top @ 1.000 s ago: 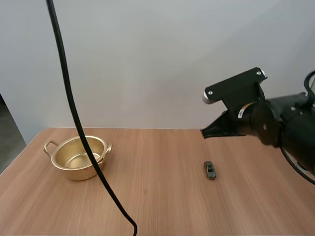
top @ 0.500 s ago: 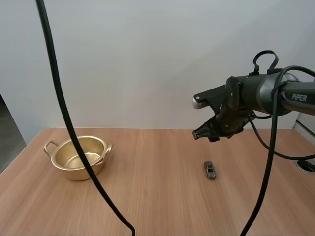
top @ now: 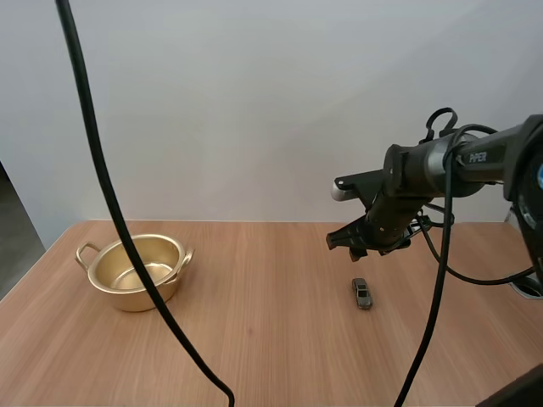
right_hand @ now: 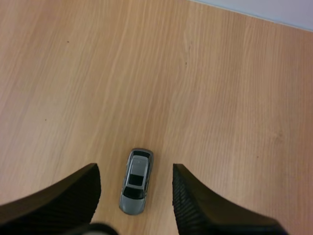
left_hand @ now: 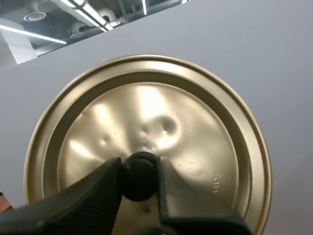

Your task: Open the pot, put the car inside, and close it

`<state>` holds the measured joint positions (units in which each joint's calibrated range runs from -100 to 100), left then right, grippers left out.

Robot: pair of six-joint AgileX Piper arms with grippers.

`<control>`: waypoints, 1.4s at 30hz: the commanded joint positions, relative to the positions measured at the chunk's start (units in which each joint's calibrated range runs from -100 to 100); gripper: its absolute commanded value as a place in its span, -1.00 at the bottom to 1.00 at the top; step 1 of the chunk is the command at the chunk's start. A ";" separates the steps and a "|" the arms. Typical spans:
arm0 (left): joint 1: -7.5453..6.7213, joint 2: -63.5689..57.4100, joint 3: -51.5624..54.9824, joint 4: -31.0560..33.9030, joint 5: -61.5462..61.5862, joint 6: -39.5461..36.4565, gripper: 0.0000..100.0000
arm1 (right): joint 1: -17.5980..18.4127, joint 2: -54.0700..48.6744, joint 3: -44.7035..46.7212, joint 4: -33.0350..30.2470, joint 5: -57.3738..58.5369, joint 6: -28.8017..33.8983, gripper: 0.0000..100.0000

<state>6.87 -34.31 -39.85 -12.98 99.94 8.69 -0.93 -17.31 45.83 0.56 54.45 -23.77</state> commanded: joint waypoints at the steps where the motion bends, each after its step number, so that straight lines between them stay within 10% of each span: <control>1: 0.02 0.01 0.01 -0.01 0.06 0.04 -1.00 | -0.02 1.77 -0.01 0.03 -0.37 -0.04 0.51; 22: 0.02 0.01 0.01 -0.01 0.06 0.39 -1.00 | -0.02 16.19 -0.01 -0.56 -3.91 -1.60 0.49; 24: 0.02 0.01 0.01 -0.01 0.06 0.39 -1.00 | -0.02 17.41 -0.01 -0.56 -3.91 -1.73 0.30; 29: 0.02 0.01 0.01 -0.01 0.06 1.03 -1.00 | -0.02 19.52 -0.01 -0.56 -4.67 -4.44 -1.00; 36: 0.02 0.01 0.01 -0.01 0.06 1.02 -1.00 | 0.30 16.07 -3.71 0.68 -8.32 -8.55 -1.00; 42: 0.02 0.01 0.01 -0.01 0.06 1.02 -1.00 | 3.69 6.40 -16.51 19.78 2.22 -24.09 -1.00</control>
<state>6.87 -34.31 -39.85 -12.98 99.94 9.69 1.85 -7.91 34.90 8.56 52.13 -38.37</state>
